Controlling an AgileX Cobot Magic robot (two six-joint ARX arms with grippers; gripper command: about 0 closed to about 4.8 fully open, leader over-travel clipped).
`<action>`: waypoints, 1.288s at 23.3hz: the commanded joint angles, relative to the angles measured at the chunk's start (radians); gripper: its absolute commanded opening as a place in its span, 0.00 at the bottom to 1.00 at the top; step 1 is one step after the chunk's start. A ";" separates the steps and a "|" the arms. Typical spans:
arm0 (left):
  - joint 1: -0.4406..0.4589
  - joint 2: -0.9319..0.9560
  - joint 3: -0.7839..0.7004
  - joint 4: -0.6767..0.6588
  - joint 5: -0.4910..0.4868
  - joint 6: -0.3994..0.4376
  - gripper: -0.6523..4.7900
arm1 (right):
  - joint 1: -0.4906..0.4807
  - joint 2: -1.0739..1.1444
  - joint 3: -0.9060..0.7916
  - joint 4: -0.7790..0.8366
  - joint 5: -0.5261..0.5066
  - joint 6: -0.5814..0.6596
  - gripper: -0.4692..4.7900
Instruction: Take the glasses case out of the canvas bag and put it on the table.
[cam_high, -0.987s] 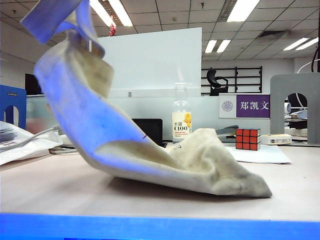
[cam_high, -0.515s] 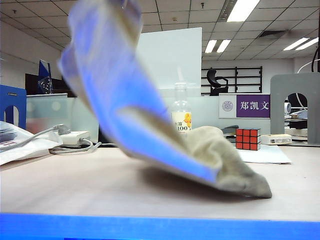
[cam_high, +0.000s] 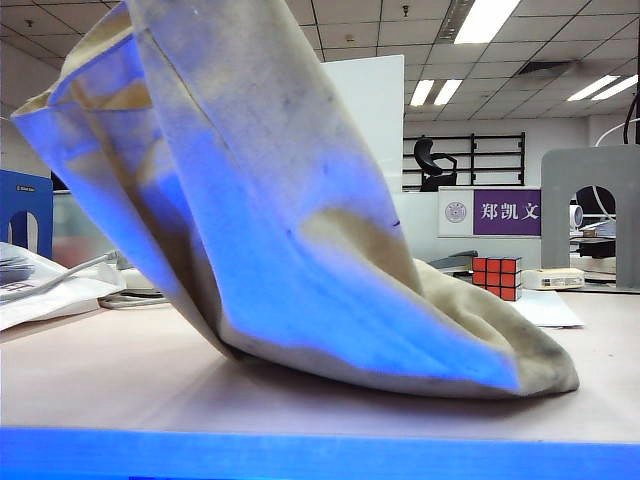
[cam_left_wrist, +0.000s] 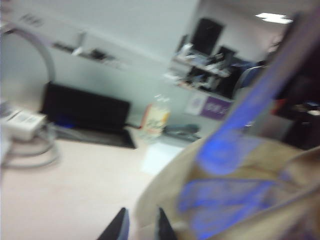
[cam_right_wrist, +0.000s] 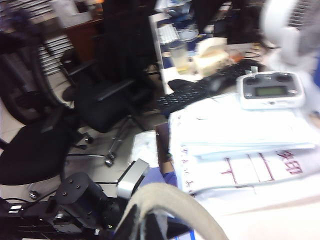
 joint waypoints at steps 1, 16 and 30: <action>0.001 -0.001 0.001 -0.029 0.051 0.013 0.28 | 0.031 0.036 0.004 0.050 -0.004 0.009 0.09; -0.147 0.004 -0.040 -0.155 0.149 0.181 0.76 | 0.108 0.158 0.004 0.151 -0.028 0.009 0.09; -0.158 0.053 -0.052 -0.107 -0.029 0.214 0.74 | 0.127 0.170 0.004 0.127 -0.116 0.062 0.09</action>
